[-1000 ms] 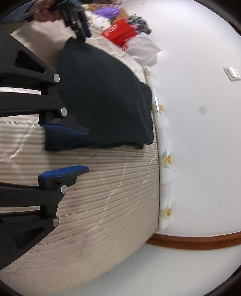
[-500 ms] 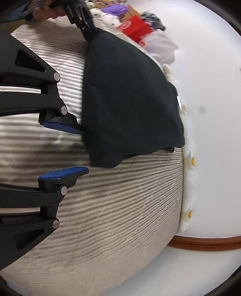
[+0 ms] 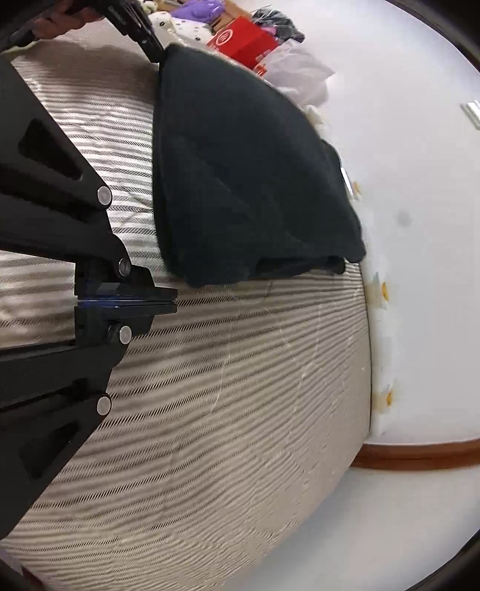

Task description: Fold small clothes

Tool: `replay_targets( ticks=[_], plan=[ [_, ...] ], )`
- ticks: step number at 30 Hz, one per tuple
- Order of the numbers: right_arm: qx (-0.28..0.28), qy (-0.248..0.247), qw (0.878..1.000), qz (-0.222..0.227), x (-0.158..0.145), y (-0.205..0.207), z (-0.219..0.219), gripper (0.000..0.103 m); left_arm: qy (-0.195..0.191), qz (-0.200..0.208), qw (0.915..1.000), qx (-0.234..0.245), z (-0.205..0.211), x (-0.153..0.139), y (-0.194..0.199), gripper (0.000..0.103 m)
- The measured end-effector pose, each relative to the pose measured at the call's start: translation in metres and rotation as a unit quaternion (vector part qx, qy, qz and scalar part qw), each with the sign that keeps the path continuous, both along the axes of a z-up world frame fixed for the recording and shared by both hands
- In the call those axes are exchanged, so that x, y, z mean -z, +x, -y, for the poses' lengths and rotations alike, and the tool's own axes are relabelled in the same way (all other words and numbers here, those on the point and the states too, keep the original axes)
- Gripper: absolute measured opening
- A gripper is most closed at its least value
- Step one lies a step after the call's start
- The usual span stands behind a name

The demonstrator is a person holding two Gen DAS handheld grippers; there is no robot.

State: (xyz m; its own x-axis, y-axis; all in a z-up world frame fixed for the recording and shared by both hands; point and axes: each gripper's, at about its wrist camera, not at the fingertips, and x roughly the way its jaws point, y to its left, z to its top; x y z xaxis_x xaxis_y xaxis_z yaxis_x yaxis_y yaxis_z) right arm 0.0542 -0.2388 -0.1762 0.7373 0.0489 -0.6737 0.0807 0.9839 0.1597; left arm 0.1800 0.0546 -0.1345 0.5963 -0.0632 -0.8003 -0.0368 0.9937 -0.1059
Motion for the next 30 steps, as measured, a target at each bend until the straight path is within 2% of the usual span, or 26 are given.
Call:
replay_targets(
  ticks=[2, 6, 7, 8, 9, 10, 12, 16, 18, 22, 25, 30],
  plan=[
    [0.001, 0.004, 1.0, 0.013, -0.012, -0.012, 0.002, 0.0, -0.001, 0.006, 1.0, -0.002, 0.001, -0.009, -0.006, 0.007],
    [0.008, -0.031, 0.999, 0.032, -0.052, -0.037, -0.011, 0.002, -0.015, 0.018, 0.9997, -0.002, 0.008, -0.039, -0.019, 0.009],
    [0.007, -0.032, 0.999, 0.038, -0.061, -0.043, -0.015, 0.006, -0.016, 0.025, 0.9996, -0.001, 0.012, -0.048, -0.022, 0.011],
    [0.007, -0.033, 0.998, 0.043, -0.068, -0.047, -0.017, 0.01, -0.015, 0.032, 0.9994, -0.001, 0.016, -0.057, -0.025, 0.02],
    [0.009, -0.035, 0.998, 0.049, -0.078, -0.055, -0.022, 0.024, -0.011, 0.039, 0.9992, -0.003, 0.02, -0.067, -0.029, 0.032],
    [0.01, -0.034, 0.998, 0.054, -0.086, -0.062, -0.025, 0.043, -0.004, 0.045, 0.9989, -0.007, 0.025, -0.077, -0.033, 0.038],
    [0.012, -0.035, 0.997, 0.073, -0.103, -0.079, -0.032, 0.058, 0.007, 0.065, 0.9978, -0.009, 0.035, -0.097, -0.044, 0.048],
    [0.018, -0.054, 0.994, 0.093, -0.126, -0.111, -0.046, 0.07, 0.015, 0.096, 0.9953, -0.004, 0.052, -0.132, -0.072, 0.063],
    [0.009, -0.054, 0.994, 0.093, -0.133, -0.123, -0.052, 0.072, 0.03, 0.104, 0.9941, 0.0, 0.061, -0.145, -0.085, 0.07],
    [0.027, -0.071, 0.992, 0.101, -0.139, -0.15, -0.056, 0.096, 0.048, 0.122, 0.9913, -0.001, 0.075, -0.162, -0.11, 0.08],
    [0.031, -0.084, 0.991, 0.104, -0.142, -0.169, -0.058, 0.1, 0.056, 0.125, 0.9906, -0.005, 0.08, -0.165, -0.12, 0.084],
    [0.043, -0.09, 0.99, 0.104, -0.145, -0.188, -0.057, 0.102, 0.044, 0.126, 0.9911, -0.01, 0.08, -0.17, -0.128, 0.087]
  ],
)
